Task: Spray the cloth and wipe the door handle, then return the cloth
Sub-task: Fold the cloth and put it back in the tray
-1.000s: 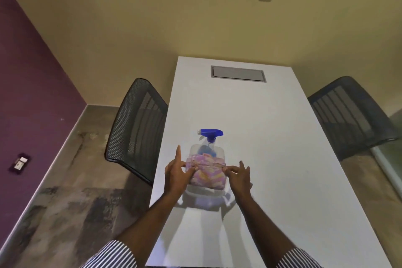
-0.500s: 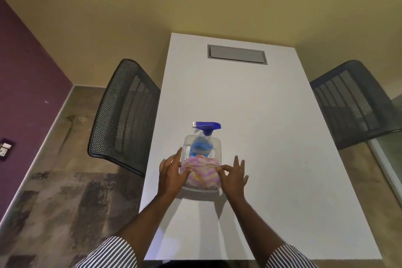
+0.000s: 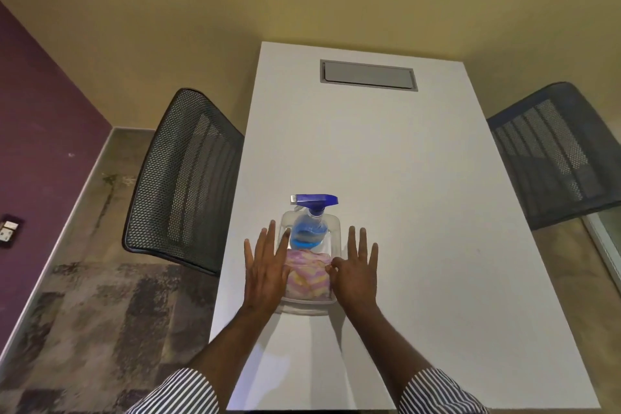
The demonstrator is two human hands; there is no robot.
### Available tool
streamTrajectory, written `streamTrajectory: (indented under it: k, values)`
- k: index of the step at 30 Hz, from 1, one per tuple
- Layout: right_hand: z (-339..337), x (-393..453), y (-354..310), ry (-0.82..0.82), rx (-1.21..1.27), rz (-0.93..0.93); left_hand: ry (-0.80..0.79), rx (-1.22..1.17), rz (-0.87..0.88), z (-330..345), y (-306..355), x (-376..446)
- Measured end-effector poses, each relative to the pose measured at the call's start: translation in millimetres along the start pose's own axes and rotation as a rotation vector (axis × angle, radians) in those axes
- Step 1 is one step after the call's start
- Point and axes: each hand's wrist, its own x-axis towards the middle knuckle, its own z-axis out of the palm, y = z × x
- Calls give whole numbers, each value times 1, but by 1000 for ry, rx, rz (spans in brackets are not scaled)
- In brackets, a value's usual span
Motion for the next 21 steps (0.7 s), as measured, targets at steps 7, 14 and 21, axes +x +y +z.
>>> streamTrajectory:
  k: [7,14,21]
  values:
    - [5,8,-3,103,-92,134,-182,39,-277,17,-3,11]
    - [6,6,-3,49,-12,223,-223,31,-315,20,-3,13]
    - [-12,-1,-2,-112,200,226,-263,-77,-302,18,-11,11]
